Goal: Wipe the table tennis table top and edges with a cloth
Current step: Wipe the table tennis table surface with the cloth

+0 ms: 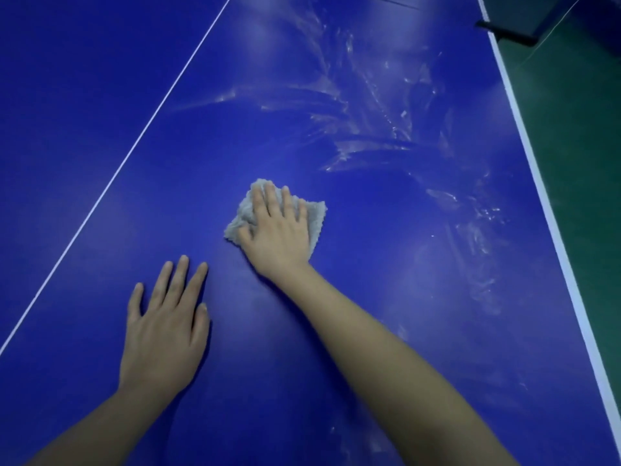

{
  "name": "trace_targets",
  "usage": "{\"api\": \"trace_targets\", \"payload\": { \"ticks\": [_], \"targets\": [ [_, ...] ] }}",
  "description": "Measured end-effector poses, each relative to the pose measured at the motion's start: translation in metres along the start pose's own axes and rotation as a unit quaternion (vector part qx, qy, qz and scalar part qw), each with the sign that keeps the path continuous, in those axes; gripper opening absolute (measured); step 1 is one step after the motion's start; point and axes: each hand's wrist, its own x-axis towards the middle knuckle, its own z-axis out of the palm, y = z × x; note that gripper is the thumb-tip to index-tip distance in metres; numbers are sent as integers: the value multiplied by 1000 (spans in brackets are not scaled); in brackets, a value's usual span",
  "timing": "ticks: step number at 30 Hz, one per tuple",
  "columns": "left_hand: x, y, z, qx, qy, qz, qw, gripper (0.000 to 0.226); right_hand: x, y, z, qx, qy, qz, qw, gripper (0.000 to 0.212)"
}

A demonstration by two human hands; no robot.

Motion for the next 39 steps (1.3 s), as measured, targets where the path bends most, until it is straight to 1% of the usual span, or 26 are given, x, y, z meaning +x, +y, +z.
{"api": "trace_targets", "payload": {
  "ticks": [2,3,6,8,9,10,12,14,16,18,19,20,21,22,23,24,26,27,28,30,32,34,36,37,38,39],
  "targets": [
    [0,1,0,-5,5,4,1000,62,15,44,-19,-42,2,2,999,64],
    [0,1,0,-7,9,6,1000,61,20,74,-30,-68,23,36,997,62],
    [0,2,1,-12,15,8,1000,61,14,191,-78,-114,102,213,965,46],
    [0,2,2,-13,19,5,1000,62,-8,251,-98,-104,68,289,949,51],
    [0,2,2,-12,19,4,1000,63,-18,263,-100,-97,51,298,948,53],
    [1,1,3,-9,18,2,1000,63,-28,259,-98,-104,46,279,953,54],
    [2,-1,4,-3,17,1,1000,64,-59,219,-82,-121,41,188,974,54],
    [3,-2,6,-1,18,2,1000,63,-113,155,-63,-148,-5,31,988,60],
    [3,-2,9,-1,17,2,1000,63,-187,98,-42,-102,-54,-112,987,67],
    [3,-3,9,-6,19,-1,1000,63,-237,72,-39,-53,-117,-191,973,70],
    [3,-3,8,-10,20,0,1000,62,-236,76,-44,-42,-130,-221,966,70],
    [3,-2,7,-12,20,1,1000,61,-221,88,-52,-46,-120,-228,965,67],
    [3,-1,7,-13,21,4,1000,60,-202,105,-59,-57,-101,-198,973,62],
    [3,-1,8,-14,22,7,1000,57,-181,128,-67,-64,-73,-133,986,58],
    [3,-1,9,-17,24,9,1000,53,-162,157,-75,-70,-40,-46,996,57],
    [4,-2,10,-20,28,9,999,50,-146,188,-84,-81,-16,53,995,56],
    [5,-3,11,-23,31,9,999,49,-137,234,-99,-86,11,238,967,56],
    [5,-3,11,-25,34,11,999,49,-139,240,-99,-84,17,292,953,57],
    [5,-4,11,-29,37,12,999,49,-145,233,-96,-89,20,311,946,57],
    [6,-5,11,-34,44,19,998,49,-171,192,-82,-104,26,268,957,59],
    [6,-5,11,-39,47,29,998,49,-219,132,-62,-105,4,160,982,64],
    [3,-4,11,-44,51,36,997,49,-287,64,-42,-83,-34,31,995,66],
    [-2,-2,9,-41,51,47,997,48,-342,23,-36,-50,-109,-95,988,64],
    [-7,-1,7,-41,47,57,996,48,-354,21,-39,-52,-145,-157,975,63],
    [-15,1,4,-44,39,73,996,47,-356,32,-44,-58,-161,-212,962,62],
    [-26,4,1,-47,28,96,994,47,-352,47,-49,-71,-153,-236,957,61]
  ]
}}
